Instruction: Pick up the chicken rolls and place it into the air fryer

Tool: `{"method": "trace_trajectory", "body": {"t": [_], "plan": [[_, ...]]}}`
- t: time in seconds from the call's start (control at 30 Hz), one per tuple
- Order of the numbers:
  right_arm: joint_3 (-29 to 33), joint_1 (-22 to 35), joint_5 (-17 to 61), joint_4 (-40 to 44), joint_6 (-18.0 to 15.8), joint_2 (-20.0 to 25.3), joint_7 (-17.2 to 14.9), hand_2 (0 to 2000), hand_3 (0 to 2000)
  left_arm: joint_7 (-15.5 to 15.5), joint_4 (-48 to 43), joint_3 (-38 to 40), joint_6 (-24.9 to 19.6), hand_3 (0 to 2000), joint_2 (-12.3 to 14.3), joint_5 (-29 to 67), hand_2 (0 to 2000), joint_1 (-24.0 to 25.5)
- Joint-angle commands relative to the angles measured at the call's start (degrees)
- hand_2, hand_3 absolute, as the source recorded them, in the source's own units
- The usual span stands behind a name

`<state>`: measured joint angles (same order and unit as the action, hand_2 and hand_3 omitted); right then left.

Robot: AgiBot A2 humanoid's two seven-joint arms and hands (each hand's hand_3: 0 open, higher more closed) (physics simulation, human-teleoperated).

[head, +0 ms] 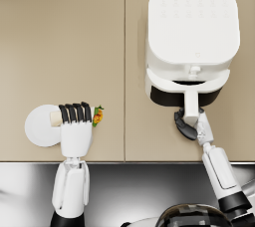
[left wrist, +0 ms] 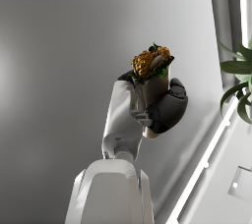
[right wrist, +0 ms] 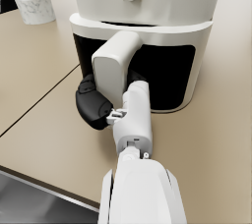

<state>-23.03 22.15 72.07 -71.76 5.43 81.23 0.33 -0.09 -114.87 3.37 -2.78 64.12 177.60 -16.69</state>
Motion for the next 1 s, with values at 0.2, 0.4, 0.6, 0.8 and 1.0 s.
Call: {"method": "trace_trajectory", "body": {"t": [0.2, 0.4, 0.6, 0.8, 1.0], "plan": [[-24.62, 2.55, -0.17, -12.58, 3.25, -9.25, -0.42, 2000, 2000, 0.00, 2.34, -7.96, 0.02, 2000, 2.86, -0.01, 2000, -8.07], [-24.51, -3.20, -0.22, -20.02, 2.85, -8.65, -0.34, 2000, 2000, -0.01, 5.69, -11.72, 0.05, 2000, 5.62, -0.01, 2000, -11.05], [-26.93, -7.18, -0.28, -25.52, 4.32, -7.59, -0.32, 2000, 2000, -0.01, 7.53, -13.98, 0.02, 2000, 8.84, 0.00, 2000, -14.85], [-26.88, -15.49, -0.34, -29.00, 3.98, -3.87, -0.32, 2000, 2000, 0.01, 6.57, -17.92, 0.02, 2000, 11.69, -14.39, 2000, -17.15], [-26.98, -26.46, -0.40, -31.38, -2.72, 0.33, -0.56, 2000, 2000, 0.02, 7.23, -25.03, 0.00, 2000, 18.07, -18.33, 2000, -20.67]]}}
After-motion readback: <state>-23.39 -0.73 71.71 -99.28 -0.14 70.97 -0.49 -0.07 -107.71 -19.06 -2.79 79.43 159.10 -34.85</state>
